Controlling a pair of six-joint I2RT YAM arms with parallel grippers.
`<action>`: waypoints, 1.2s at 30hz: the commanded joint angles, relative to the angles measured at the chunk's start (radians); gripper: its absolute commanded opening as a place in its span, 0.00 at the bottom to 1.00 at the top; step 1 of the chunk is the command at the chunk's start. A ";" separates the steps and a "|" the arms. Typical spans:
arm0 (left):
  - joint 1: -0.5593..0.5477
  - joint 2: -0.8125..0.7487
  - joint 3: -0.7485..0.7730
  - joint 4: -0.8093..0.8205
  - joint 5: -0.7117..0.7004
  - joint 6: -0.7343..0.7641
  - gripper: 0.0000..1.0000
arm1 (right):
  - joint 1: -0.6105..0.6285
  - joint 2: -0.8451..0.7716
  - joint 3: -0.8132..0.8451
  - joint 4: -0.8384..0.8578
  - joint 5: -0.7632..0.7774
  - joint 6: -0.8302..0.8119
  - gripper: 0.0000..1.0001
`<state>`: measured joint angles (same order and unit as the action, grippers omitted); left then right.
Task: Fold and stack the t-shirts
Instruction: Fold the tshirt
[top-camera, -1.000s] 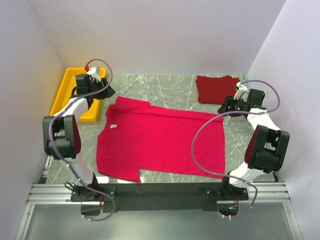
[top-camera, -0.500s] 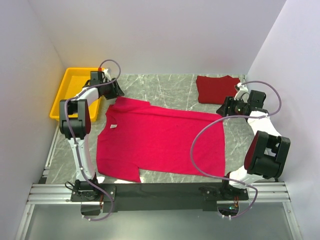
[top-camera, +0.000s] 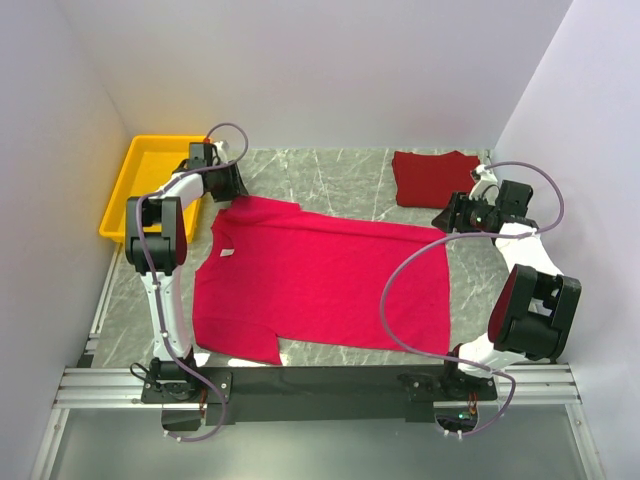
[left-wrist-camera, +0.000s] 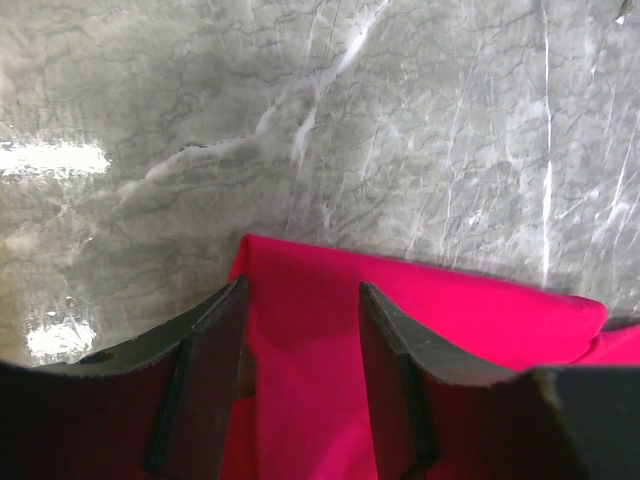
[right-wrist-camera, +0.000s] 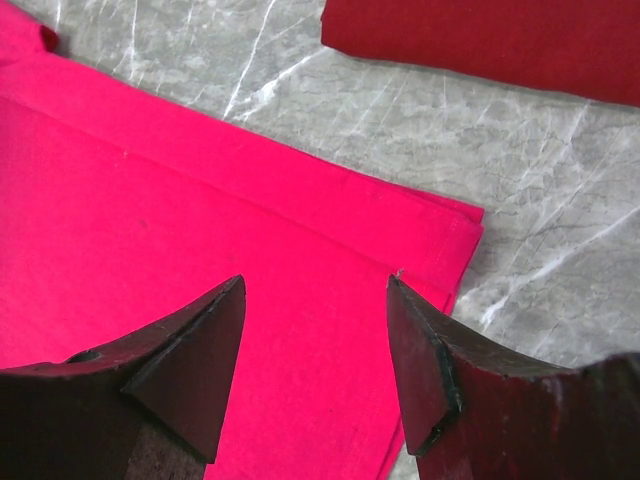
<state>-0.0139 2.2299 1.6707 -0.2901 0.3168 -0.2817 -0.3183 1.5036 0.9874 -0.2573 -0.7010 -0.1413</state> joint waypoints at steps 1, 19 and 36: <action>-0.008 -0.004 0.031 -0.026 -0.007 0.033 0.52 | 0.004 -0.040 -0.013 0.013 -0.014 0.009 0.65; 0.003 -0.095 -0.023 0.039 0.093 0.062 0.01 | 0.004 -0.048 -0.012 0.018 -0.014 0.014 0.65; 0.012 -0.161 -0.055 -0.167 -0.078 0.125 0.45 | 0.002 -0.057 -0.023 0.032 -0.020 0.022 0.65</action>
<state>-0.0032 2.0842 1.6188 -0.3931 0.2543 -0.1837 -0.3183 1.4921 0.9730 -0.2485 -0.7017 -0.1234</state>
